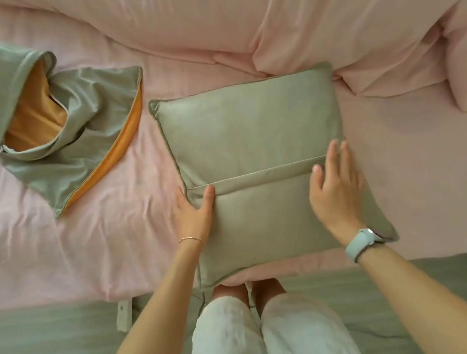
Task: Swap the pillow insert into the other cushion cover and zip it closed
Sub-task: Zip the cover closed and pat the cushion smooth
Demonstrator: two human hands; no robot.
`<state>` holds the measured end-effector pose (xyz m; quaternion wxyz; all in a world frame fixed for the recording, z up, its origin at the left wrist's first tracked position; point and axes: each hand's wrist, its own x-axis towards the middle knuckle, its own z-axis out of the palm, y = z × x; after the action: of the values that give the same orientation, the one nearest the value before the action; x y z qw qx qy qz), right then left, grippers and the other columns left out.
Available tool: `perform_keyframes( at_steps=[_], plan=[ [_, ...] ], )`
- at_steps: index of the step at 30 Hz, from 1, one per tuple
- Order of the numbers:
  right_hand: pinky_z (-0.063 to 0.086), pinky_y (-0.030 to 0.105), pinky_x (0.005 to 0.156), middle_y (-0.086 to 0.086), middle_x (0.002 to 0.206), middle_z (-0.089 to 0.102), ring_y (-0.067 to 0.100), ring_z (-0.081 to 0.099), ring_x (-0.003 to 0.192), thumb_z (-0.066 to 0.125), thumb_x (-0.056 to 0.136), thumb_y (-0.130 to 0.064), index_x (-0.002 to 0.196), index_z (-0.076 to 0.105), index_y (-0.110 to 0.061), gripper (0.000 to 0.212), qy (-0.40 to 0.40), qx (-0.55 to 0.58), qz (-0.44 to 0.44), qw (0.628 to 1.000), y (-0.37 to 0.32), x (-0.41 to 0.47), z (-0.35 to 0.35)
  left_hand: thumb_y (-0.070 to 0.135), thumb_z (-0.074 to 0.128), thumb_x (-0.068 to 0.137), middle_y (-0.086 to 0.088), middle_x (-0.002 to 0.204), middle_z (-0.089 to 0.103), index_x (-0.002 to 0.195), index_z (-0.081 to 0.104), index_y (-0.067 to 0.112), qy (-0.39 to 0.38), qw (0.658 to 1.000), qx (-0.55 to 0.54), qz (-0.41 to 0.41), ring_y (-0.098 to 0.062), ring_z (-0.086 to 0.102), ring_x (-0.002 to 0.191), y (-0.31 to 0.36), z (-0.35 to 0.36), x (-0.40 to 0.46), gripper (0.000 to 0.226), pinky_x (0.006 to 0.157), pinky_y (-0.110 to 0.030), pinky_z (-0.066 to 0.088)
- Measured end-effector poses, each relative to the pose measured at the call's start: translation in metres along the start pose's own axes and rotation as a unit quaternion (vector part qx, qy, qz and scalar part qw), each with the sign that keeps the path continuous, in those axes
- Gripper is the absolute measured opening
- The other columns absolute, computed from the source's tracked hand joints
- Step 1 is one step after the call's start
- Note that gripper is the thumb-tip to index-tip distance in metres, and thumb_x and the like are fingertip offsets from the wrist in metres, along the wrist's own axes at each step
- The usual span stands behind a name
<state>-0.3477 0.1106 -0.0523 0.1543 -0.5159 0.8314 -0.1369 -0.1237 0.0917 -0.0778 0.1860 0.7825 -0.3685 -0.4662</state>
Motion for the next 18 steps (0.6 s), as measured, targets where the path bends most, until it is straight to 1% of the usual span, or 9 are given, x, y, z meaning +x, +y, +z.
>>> perform_keyframes(
  at_steps=[2,3,5,7,11,13,15,16,18],
  plan=[
    [0.014,0.055,0.109,0.014,0.148,0.031,0.028,0.027,0.137,0.031,0.090,-0.031,0.143,0.030,-0.009,0.058,-0.044,-0.054,-0.207,0.976,-0.003,-0.030,0.015,0.042,0.049,0.091,-0.014,0.153,0.017,0.147,0.014,0.010,0.038,0.994,0.092,0.039,-0.025,0.015,0.142,0.001,0.014,-0.008,0.073,0.114,-0.034,0.012],
    [0.012,0.056,0.109,0.010,0.148,0.033,0.025,0.025,0.137,0.034,0.089,-0.031,0.142,0.030,-0.011,0.057,-0.074,-0.093,-0.288,0.950,0.001,-0.044,0.024,0.038,0.047,0.092,-0.016,0.151,0.023,0.146,0.021,0.010,0.077,0.980,0.139,0.122,-0.028,0.018,0.141,0.002,0.016,-0.012,0.066,0.113,-0.035,0.013],
    [0.011,0.056,0.109,0.004,0.147,0.037,0.021,0.026,0.137,0.034,0.089,-0.034,0.141,0.033,-0.015,0.056,-0.130,-0.141,-0.340,0.921,0.010,-0.056,0.035,0.028,0.044,0.089,-0.014,0.143,0.041,0.137,0.039,0.012,0.109,0.917,0.227,0.309,-0.030,0.033,0.135,-0.001,0.015,-0.020,0.051,0.108,-0.040,0.023],
    [0.011,0.054,0.109,0.000,0.145,0.041,0.019,0.033,0.136,0.031,0.088,-0.036,0.139,0.042,-0.016,0.056,-0.172,-0.180,-0.317,0.915,0.016,-0.054,0.043,0.021,0.041,0.088,-0.010,0.137,0.050,0.131,0.048,0.012,0.045,0.871,0.291,0.393,-0.029,0.040,0.130,-0.014,0.017,-0.022,0.045,0.104,-0.047,0.034],
    [0.001,0.052,0.108,-0.005,0.149,0.035,0.014,0.025,0.140,0.018,0.087,-0.036,0.141,0.039,-0.020,0.060,-0.257,-0.249,-0.290,0.887,0.009,-0.044,0.069,0.022,0.035,0.086,-0.012,0.141,0.044,0.130,0.051,0.009,-0.113,0.834,0.399,0.365,-0.036,0.036,0.130,-0.042,0.019,-0.021,0.048,0.095,-0.059,0.041],
    [-0.004,0.052,0.105,-0.006,0.153,0.025,0.012,0.014,0.142,0.021,0.088,-0.034,0.144,0.031,-0.020,0.059,-0.272,-0.266,-0.268,0.885,-0.008,-0.024,0.088,0.031,0.030,0.086,-0.010,0.146,0.037,0.133,0.048,0.011,-0.117,0.834,0.423,0.335,-0.034,0.023,0.135,-0.048,0.020,-0.019,0.055,0.100,-0.058,0.036],
    [-0.004,0.052,0.104,-0.006,0.154,0.022,0.012,0.010,0.142,0.028,0.089,-0.033,0.145,0.027,-0.019,0.058,-0.277,-0.268,-0.265,0.884,-0.030,-0.001,0.101,0.042,0.017,0.086,0.000,0.154,0.017,0.144,0.031,0.017,-0.106,0.854,0.419,0.288,-0.022,0.000,0.140,-0.045,0.022,-0.019,0.065,0.112,-0.050,0.021],
    [-0.001,0.052,0.104,-0.006,0.153,0.025,0.012,0.012,0.141,0.032,0.088,-0.032,0.144,0.029,-0.018,0.058,-0.272,-0.268,-0.266,0.885,-0.035,0.005,0.104,0.044,0.015,0.087,0.004,0.156,0.009,0.147,0.022,0.021,-0.110,0.860,0.425,0.260,-0.018,-0.007,0.141,-0.041,0.023,-0.017,0.064,0.114,-0.045,0.015],
    [0.007,0.052,0.104,-0.006,0.147,0.036,0.012,0.025,0.137,0.032,0.085,-0.032,0.139,0.040,-0.019,0.056,-0.229,-0.257,-0.273,0.898,-0.030,-0.001,0.093,0.037,0.027,0.093,0.007,0.157,0.005,0.147,0.019,0.024,-0.112,0.844,0.464,0.245,-0.017,-0.005,0.144,-0.033,0.022,-0.016,0.056,0.115,-0.042,0.014]
  ],
)
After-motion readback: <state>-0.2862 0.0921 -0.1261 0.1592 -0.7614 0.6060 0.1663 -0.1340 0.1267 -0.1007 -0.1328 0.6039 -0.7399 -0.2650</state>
